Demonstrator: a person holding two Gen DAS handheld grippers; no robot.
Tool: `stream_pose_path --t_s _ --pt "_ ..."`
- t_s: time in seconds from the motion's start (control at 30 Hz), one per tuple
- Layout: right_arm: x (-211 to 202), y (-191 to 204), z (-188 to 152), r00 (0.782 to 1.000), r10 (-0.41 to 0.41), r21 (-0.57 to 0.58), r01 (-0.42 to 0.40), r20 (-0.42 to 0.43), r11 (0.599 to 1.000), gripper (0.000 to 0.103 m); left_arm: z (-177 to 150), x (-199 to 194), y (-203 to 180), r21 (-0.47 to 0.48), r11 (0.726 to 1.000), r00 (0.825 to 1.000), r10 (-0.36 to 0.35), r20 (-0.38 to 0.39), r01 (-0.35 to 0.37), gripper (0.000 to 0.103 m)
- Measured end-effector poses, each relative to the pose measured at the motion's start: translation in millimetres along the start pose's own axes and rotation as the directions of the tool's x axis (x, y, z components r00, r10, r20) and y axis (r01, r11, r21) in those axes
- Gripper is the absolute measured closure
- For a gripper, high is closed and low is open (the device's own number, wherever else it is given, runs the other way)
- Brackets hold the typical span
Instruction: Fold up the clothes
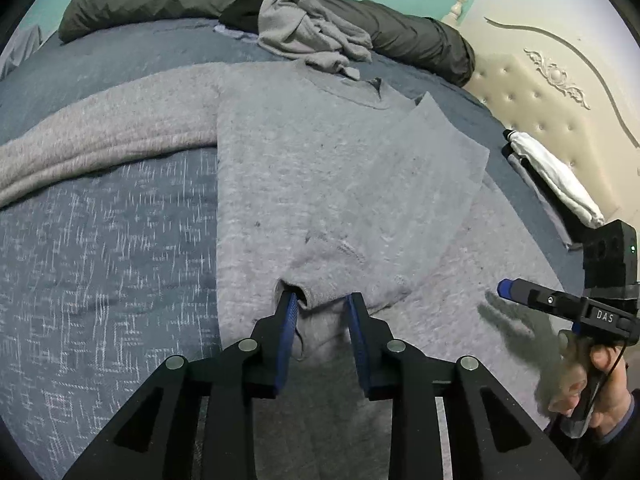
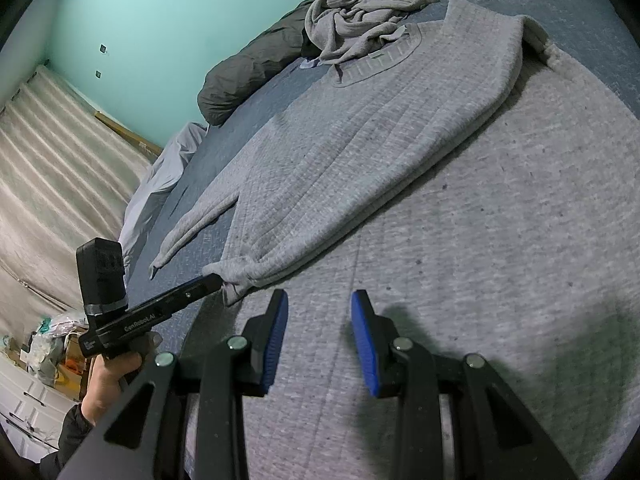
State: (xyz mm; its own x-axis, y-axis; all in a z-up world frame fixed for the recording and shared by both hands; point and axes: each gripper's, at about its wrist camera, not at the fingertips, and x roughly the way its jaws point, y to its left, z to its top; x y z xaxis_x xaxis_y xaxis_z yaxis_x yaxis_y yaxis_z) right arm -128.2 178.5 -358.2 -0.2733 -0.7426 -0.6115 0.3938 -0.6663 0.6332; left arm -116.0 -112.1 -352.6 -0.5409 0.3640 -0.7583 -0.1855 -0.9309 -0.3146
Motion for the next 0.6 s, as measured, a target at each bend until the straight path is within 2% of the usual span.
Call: stream_pose_path --t_s 0.13,0.17,0.2,0.27,0.4,0.53,0.6 --pt "-1.0 -1.3 -1.3 1.0 -0.002 0.007 0.002 0.003 1.0 0.07 5.2 2.3 -3.8 0.014 1.0 1.0 -0.018 0.004 0.018 0.075" --pt "-1.2 -1.9 -1.5 1.0 -0.004 0.01 0.004 0.004 1.0 0.07 4.2 1.3 -4.2 0.015 1.0 1.0 -0.024 0.002 0.024 0.08" --pt "-1.4 -2.3 -1.6 1.0 -0.004 0.013 0.004 0.005 1.0 0.07 3.2 0.2 -4.6 0.016 0.999 1.0 -0.03 0.0 0.03 0.09" --pt "-1.9 -2.6 -1.8 1.0 -0.004 0.017 0.004 0.007 1.0 0.07 2.2 -0.3 -7.3 0.033 0.999 1.0 -0.029 -0.01 0.029 0.098" --pt "-2.3 -0.8 -1.6 1.0 -0.001 0.02 0.0 0.01 1.0 0.07 -0.5 -7.8 -12.5 0.038 0.997 0.998 -0.06 -0.035 0.062 0.099" --pt "-2.0 2.8 -1.1 1.0 0.007 0.015 -0.007 0.013 1.0 0.07 -7.1 -15.3 -6.0 -0.023 0.994 0.993 -0.104 -0.063 0.103 0.099" --pt "-1.5 3.8 -1.6 1.0 0.011 0.015 -0.011 0.012 1.0 0.07 -15.1 -12.2 2.1 -0.067 0.993 0.99 -0.103 -0.092 0.097 0.099"
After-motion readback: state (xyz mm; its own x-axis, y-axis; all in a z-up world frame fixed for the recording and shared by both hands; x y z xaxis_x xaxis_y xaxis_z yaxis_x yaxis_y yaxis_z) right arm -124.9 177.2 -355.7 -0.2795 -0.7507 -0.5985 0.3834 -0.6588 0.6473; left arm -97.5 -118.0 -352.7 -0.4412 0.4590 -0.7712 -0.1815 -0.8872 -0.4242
